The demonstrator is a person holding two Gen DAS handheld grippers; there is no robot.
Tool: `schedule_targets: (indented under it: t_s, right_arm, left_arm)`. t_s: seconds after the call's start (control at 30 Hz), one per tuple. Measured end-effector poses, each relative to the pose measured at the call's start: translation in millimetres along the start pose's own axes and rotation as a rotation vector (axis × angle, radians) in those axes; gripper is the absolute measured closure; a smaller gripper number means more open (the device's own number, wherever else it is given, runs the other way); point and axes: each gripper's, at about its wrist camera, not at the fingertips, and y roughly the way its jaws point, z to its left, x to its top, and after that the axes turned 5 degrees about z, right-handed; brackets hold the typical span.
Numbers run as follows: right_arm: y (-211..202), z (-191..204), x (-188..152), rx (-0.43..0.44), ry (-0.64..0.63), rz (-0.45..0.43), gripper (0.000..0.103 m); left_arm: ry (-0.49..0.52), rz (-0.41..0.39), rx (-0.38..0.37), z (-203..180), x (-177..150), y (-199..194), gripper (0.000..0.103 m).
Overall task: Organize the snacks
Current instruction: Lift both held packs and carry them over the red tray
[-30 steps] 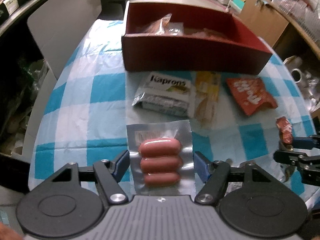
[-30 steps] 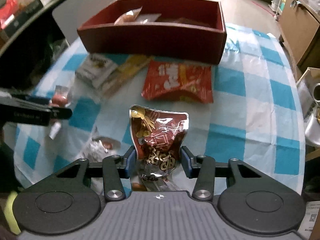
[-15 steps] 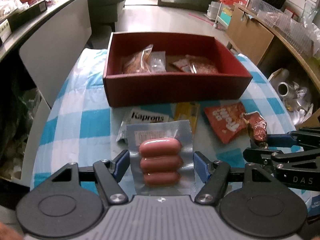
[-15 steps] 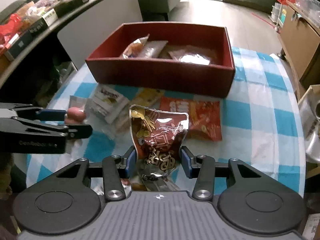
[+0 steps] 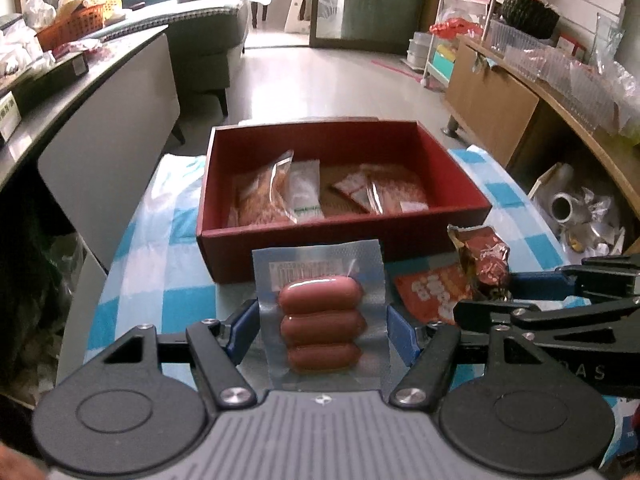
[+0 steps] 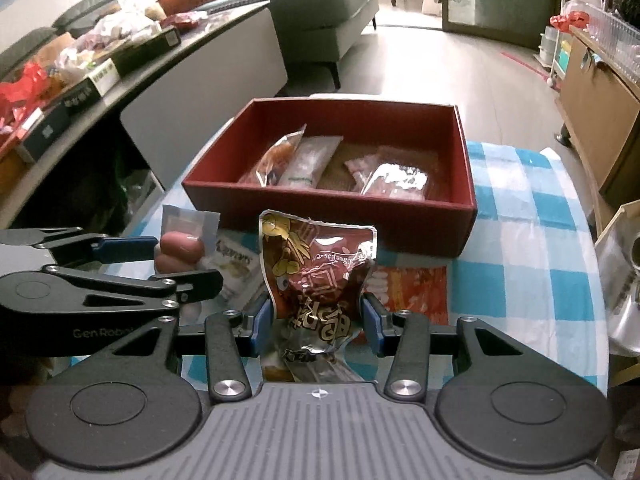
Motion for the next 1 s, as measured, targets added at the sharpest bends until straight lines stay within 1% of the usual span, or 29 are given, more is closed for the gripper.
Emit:
schedule_targets:
  t_s: [0.23, 0.6, 0.8, 1.0]
  right_arm:
    - [-3, -4, 12, -0.008, 0.013, -0.03, 0.049]
    - [-4, -7, 40, 0.003, 0.034, -0.083, 0.049]
    - [-4, -10, 55, -0.007, 0.05, -0.115, 0.049]
    - [1, -13, 74, -0.011, 0.058, -0.148, 0.049]
  left_arm:
    - [0.011, -0.048, 0.023, -2, 16, -2, 0.04]
    - [-0.007, -0.092, 0.044, 2, 45, 3, 0.04]
    - [-0.016, -0.115, 0.059, 2, 63, 7, 0.04]
    - [-0.021, -0.145, 0.091, 6, 83, 12, 0.041]
